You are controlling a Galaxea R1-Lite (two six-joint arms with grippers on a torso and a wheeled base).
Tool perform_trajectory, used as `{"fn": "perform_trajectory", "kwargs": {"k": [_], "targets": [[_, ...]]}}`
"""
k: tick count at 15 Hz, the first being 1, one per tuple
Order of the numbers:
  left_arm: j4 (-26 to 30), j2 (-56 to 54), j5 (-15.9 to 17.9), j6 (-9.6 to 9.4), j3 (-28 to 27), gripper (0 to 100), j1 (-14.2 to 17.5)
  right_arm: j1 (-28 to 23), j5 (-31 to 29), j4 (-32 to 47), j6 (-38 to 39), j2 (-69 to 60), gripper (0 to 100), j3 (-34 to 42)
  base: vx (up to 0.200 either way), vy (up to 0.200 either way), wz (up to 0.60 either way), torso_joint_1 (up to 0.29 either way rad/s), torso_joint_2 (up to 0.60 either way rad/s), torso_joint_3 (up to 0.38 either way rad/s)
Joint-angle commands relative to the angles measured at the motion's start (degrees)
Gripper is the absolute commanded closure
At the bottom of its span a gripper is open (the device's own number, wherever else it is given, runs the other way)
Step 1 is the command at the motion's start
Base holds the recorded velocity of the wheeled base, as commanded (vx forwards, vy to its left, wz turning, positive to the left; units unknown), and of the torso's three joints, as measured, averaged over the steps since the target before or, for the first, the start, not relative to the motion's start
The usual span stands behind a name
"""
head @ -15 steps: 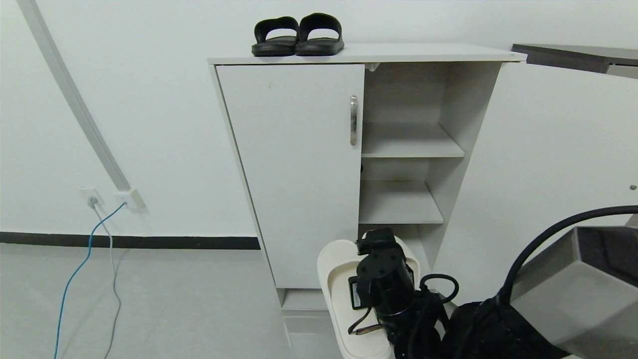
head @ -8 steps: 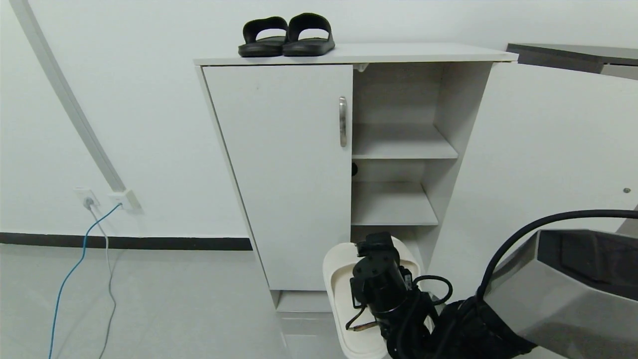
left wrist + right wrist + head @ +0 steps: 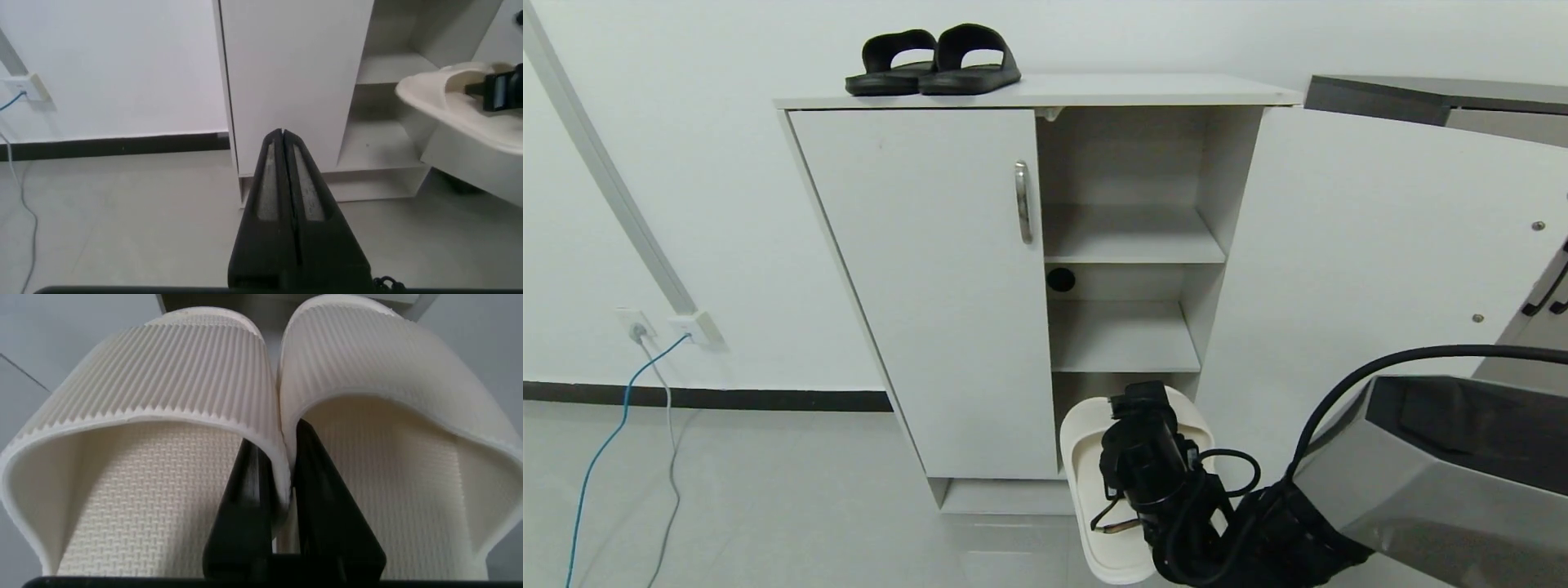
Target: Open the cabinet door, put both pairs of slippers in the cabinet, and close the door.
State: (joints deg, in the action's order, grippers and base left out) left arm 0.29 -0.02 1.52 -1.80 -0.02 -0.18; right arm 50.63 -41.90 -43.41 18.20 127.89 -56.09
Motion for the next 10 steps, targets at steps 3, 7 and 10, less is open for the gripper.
{"fn": "perform_trajectory", "kwargs": {"k": [3, 7, 10], "targets": [[0.0, 0.0, 0.1, -0.04, -0.1, 100, 0.1, -1.3, -0.1, -0.4, -0.1, 3.8, 100, -3.3, 0.000, 0.000, 0.00, 0.000, 0.00, 0.000], [0.0, 0.1, 0.1, -0.04, -0.1, 100, 0.1, -2.5, 0.1, -2.5, -0.7, 7.1, 100, -8.3, 0.000, 0.000, 0.00, 0.000, 0.00, 0.000], [0.0, 0.1, 0.1, -0.04, 0.0, 100, 0.1, -3.7, 0.3, -2.8, -1.4, 8.8, 100, -10.8, 0.000, 0.000, 0.00, 0.000, 0.00, 0.000]]}}
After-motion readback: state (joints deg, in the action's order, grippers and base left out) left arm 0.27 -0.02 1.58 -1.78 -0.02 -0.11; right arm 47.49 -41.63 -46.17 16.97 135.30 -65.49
